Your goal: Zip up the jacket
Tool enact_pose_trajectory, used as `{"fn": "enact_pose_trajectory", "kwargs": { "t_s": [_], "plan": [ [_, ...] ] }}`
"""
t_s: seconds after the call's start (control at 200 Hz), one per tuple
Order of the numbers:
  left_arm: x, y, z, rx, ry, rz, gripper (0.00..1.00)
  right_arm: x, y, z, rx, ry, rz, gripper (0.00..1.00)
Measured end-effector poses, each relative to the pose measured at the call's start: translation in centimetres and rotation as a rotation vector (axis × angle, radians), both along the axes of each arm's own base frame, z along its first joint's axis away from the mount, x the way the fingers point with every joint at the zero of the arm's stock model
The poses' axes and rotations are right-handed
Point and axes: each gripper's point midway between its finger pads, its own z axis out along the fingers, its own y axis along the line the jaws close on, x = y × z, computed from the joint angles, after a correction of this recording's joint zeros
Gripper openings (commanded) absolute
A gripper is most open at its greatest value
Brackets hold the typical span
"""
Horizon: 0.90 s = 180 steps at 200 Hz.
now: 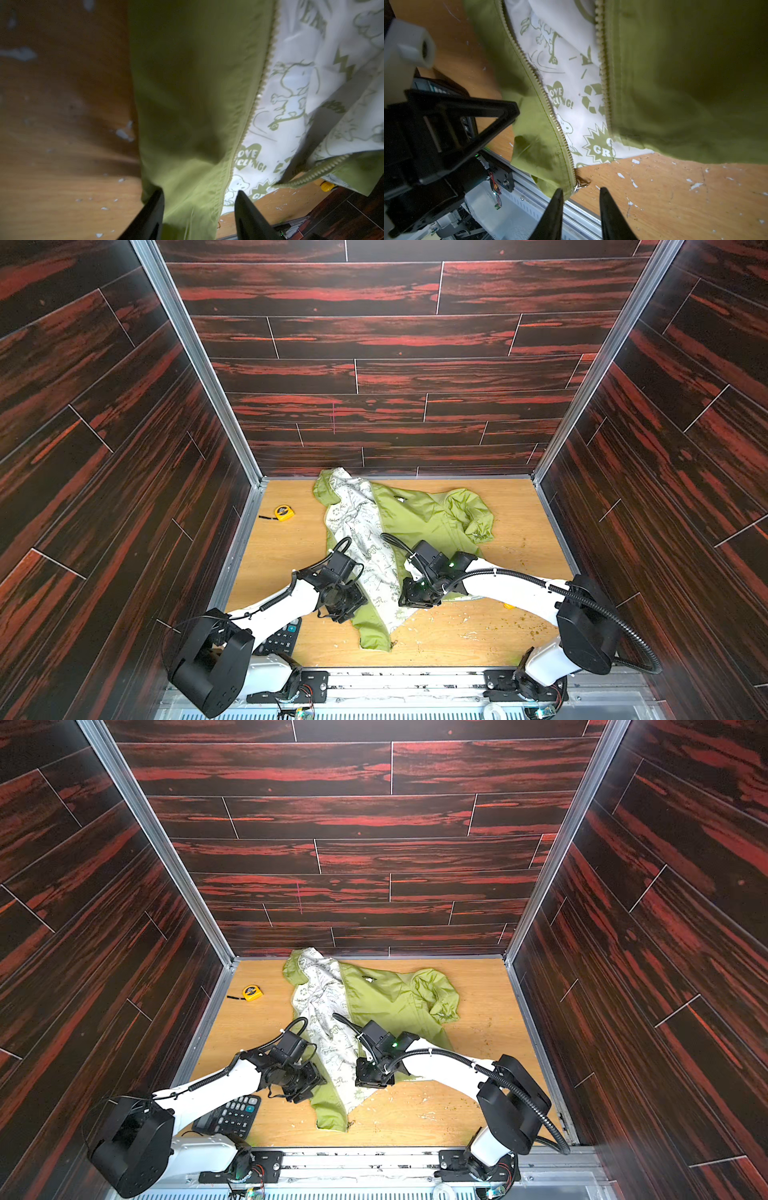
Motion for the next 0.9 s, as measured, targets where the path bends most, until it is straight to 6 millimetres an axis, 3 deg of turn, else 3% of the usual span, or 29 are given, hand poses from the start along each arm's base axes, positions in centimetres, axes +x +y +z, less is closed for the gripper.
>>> {"fn": "enact_pose_trajectory", "kwargs": {
  "t_s": [0.421, 0.681, 0.902],
  "plan": [
    [-4.3, 1.0, 2.8, -0.047, -0.016, -0.055, 0.63, 0.7, 0.1, 1.0, -0.029, 0.008, -0.068, 0.46],
    [-6.5, -0.4, 2.3, -0.022, 0.048, -0.111, 0.64, 0.7, 0.2, 0.7, -0.044, 0.002, -0.026, 0.5],
    [-7.1, -2.4, 0.6, 0.051, 0.114, -0.175, 0.65, -0.3, -1.7, -1.5, -0.09, 0.032, -0.011, 0.51]
  ]
}}
